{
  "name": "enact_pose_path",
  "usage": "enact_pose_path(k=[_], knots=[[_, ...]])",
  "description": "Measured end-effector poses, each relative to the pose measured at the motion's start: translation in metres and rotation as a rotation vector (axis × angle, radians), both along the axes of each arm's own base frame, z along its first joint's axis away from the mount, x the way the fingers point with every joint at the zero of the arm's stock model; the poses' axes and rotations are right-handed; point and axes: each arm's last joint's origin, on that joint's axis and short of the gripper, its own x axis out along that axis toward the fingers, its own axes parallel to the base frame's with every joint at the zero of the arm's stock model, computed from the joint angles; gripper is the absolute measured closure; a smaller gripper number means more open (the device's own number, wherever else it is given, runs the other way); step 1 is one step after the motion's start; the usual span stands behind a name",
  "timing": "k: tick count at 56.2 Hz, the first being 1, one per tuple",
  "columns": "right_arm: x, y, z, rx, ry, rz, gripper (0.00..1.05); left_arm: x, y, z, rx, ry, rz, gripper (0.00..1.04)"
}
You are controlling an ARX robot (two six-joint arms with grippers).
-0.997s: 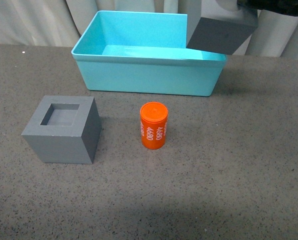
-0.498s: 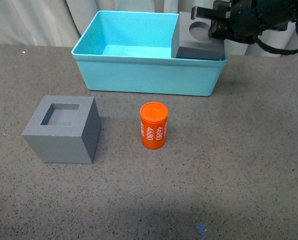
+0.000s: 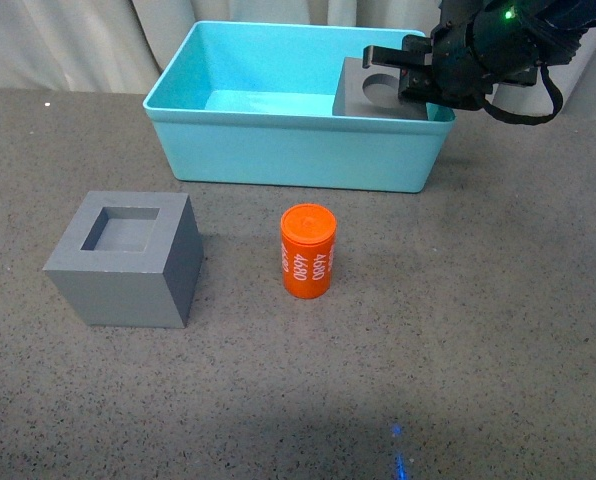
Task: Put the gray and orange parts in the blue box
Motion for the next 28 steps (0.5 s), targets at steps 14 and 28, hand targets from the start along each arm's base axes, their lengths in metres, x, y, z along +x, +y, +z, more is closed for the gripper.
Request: enact_pose_path(k=[14,28], knots=[[0.001,0.003,0.0,0.013,-0.007,0.007,0.72,0.0,0.0,0.0,0.0,0.0,0.0,0.07],[-0.023,-0.004,0.031,0.054,-0.123,-0.005,0.26,0.0,0.0,0.0,0.0,0.0,0.0,0.07]])
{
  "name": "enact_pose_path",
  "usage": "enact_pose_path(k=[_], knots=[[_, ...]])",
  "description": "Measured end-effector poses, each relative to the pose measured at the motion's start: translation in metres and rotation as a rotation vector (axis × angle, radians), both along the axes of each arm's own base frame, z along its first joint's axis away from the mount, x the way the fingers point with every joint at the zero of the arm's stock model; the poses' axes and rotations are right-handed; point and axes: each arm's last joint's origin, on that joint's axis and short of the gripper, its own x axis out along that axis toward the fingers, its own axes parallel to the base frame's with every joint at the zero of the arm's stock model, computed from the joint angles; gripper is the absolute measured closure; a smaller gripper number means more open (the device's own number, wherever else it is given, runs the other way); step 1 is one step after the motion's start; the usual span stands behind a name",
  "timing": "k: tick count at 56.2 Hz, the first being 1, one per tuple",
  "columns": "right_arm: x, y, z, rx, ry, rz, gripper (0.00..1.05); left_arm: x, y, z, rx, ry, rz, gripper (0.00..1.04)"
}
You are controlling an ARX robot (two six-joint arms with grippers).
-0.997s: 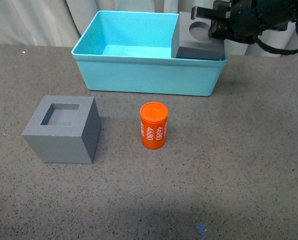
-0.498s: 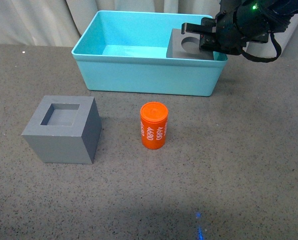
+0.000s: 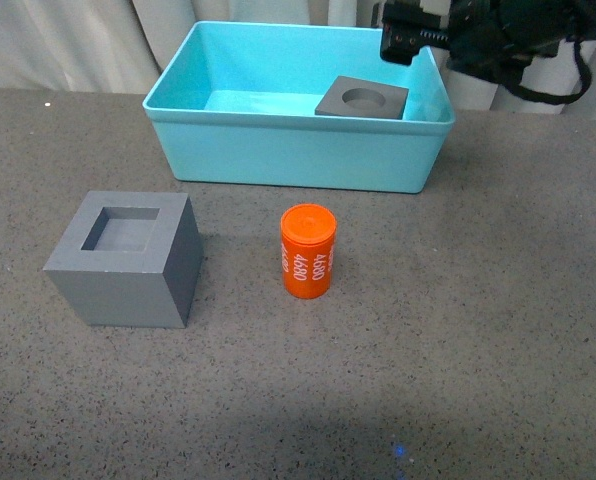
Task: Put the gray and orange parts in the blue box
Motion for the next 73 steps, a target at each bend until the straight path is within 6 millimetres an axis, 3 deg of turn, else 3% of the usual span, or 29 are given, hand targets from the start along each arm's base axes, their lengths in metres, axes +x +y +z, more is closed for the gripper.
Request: enact_pose_path(k=[7,17,33,45,54,64,73], knots=[[-0.023,-0.006,0.025,-0.026,-0.095,-0.011,0.08,0.0,0.0,0.0,0.0,0.0,0.0,0.07],[-0.066,-0.018,0.047,-0.12,-0.214,-0.033,0.1,0.0,0.0,0.0,0.0,0.0,0.0,0.07],[-0.124,-0.041,0.043,-0.203,-0.244,-0.074,0.1,0.0,0.0,0.0,0.0,0.0,0.0,0.07],[-0.128,-0.044,0.043,-0.217,-0.25,-0.082,0.1,0.0,0.0,0.0,0.0,0.0,0.0,0.07],[-0.128,-0.044,0.043,-0.218,-0.249,-0.081,0.1,0.007,0.0,-0.002,-0.151,0.38,0.24,0.07],[-0.128,-0.044,0.043,-0.218,-0.25,-0.081,0.1,0.042,-0.001,0.01,-0.263,0.42,0.231,0.07],[-0.128,-0.044,0.043,-0.218,-0.25,-0.081,0.1,0.091,0.002,0.018,-0.302,0.429,0.173,0.07]])
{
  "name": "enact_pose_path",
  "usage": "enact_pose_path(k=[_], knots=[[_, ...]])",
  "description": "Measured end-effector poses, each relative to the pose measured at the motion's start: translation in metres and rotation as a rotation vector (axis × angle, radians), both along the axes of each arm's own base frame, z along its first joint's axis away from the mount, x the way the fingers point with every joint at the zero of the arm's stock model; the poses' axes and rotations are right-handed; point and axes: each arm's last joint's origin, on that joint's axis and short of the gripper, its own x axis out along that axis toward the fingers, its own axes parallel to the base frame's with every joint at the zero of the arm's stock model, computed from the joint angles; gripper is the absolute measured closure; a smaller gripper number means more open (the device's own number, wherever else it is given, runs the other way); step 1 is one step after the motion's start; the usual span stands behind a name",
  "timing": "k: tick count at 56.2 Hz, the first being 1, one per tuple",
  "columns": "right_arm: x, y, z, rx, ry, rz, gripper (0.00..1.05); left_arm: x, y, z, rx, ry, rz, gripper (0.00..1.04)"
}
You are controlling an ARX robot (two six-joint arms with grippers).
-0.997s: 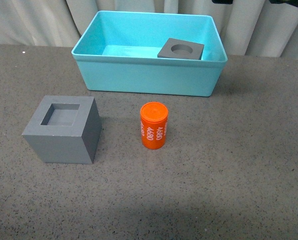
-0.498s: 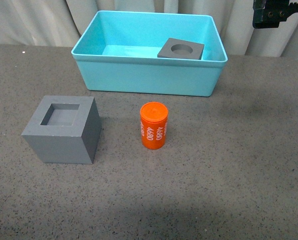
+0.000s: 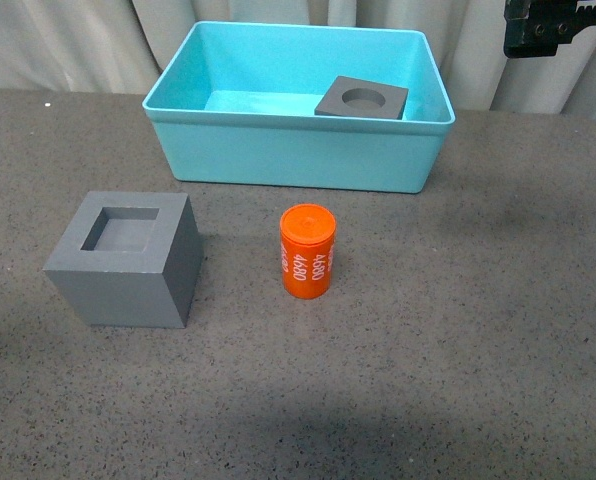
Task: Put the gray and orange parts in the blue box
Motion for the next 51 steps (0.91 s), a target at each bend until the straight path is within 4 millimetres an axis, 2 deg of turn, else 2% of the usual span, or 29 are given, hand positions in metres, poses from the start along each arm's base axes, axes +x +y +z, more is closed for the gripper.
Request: enact_pose_path(k=[6,20,26,42,51], knots=[[0.0,0.0,0.0,0.0,0.0,0.0,0.1,0.027,0.001,-0.006,-0.023,0.08,-0.04,0.07],[0.0,0.0,0.0,0.0,0.0,0.0,0.1,0.077,0.0,-0.022,0.007,0.243,-0.064,0.07],[0.0,0.0,0.0,0.0,0.0,0.0,0.1,0.087,0.0,-0.028,0.011,0.272,-0.065,0.07],[0.0,0.0,0.0,0.0,0.0,0.0,0.1,0.116,-0.015,-0.054,0.053,0.383,-0.2,0.07],[0.0,0.0,0.0,0.0,0.0,0.0,0.1,0.122,-0.018,-0.064,0.072,0.412,-0.222,0.07]])
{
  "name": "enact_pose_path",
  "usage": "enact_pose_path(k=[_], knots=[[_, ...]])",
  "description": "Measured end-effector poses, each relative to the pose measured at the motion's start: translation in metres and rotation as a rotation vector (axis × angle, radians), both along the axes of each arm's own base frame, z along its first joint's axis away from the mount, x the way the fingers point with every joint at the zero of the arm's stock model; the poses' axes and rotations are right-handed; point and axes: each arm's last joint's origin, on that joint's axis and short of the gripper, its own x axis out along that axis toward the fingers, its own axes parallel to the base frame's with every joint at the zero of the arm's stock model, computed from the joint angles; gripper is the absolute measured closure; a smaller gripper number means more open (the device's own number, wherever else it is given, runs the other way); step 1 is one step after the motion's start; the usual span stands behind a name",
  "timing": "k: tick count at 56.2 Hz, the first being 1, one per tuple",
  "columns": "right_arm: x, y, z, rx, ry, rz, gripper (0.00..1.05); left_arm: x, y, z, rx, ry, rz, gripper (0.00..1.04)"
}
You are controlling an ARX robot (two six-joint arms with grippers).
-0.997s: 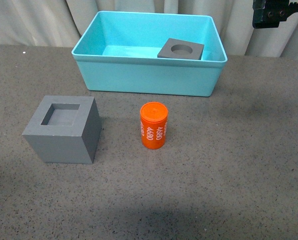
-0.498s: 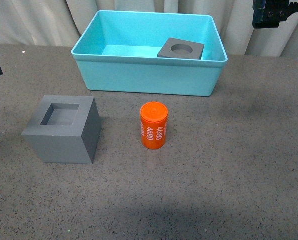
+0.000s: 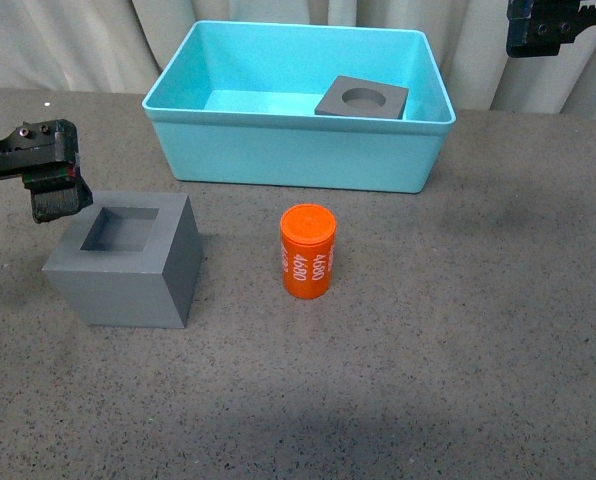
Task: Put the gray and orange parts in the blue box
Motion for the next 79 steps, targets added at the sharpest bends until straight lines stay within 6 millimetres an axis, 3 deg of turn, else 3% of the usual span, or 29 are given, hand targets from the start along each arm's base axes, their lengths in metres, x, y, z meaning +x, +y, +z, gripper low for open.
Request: enact_pose_path(k=[23,41,52,61,70,79], knots=[[0.0,0.0,0.0,0.0,0.0,0.001,0.1,0.006,-0.011,-0.013,-0.007,0.061,-0.074,0.08],[0.0,0.0,0.0,0.0,0.0,0.001,0.1,0.01,-0.013,-0.016,0.018,0.077,-0.106,0.61],[0.0,0.0,0.0,0.0,0.0,0.001,0.1,0.01,-0.015,-0.012,0.017,0.067,-0.108,0.84],[0.0,0.0,0.0,0.0,0.0,0.0,0.1,0.008,-0.017,0.003,0.005,0.025,-0.107,0.87],[0.0,0.0,0.0,0.0,0.0,0.001,0.1,0.008,-0.026,0.045,-0.006,-0.148,-0.108,0.87],[0.0,0.0,0.0,0.0,0.0,0.0,0.1,0.021,-0.037,0.081,0.014,-0.333,-0.113,0.87]])
